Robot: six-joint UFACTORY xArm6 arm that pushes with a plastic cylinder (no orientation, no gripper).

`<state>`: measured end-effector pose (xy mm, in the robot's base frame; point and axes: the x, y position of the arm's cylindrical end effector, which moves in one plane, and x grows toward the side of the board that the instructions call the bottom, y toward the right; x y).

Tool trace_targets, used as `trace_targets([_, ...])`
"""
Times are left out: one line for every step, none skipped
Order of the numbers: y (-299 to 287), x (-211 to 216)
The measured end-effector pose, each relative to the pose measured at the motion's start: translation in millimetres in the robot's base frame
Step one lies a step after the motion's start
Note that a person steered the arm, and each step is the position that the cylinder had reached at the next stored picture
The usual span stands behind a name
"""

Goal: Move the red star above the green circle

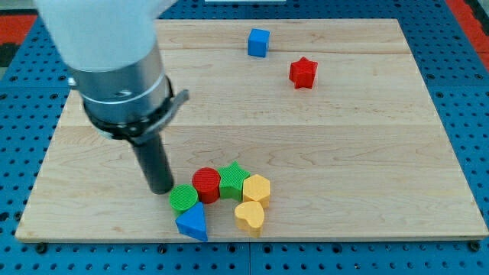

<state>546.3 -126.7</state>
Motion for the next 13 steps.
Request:
trace_targets([-7.7,-53.3])
trace_targets([45.3,-99.5])
trace_targets([135.9,-101.3])
trace_targets([225.9,-134.9])
trace_targets([257.8,-149.8])
trace_targets([257.8,-149.8])
trace_targets([256.9,-155.1])
trace_targets([263.5,-186.9])
trace_targets([265.7,-195.1])
trace_targets([228.9,-193.0])
trace_targets([156.0,-190.0])
trace_targets([111.9,-178.5])
trace_targets([108.7,-178.5])
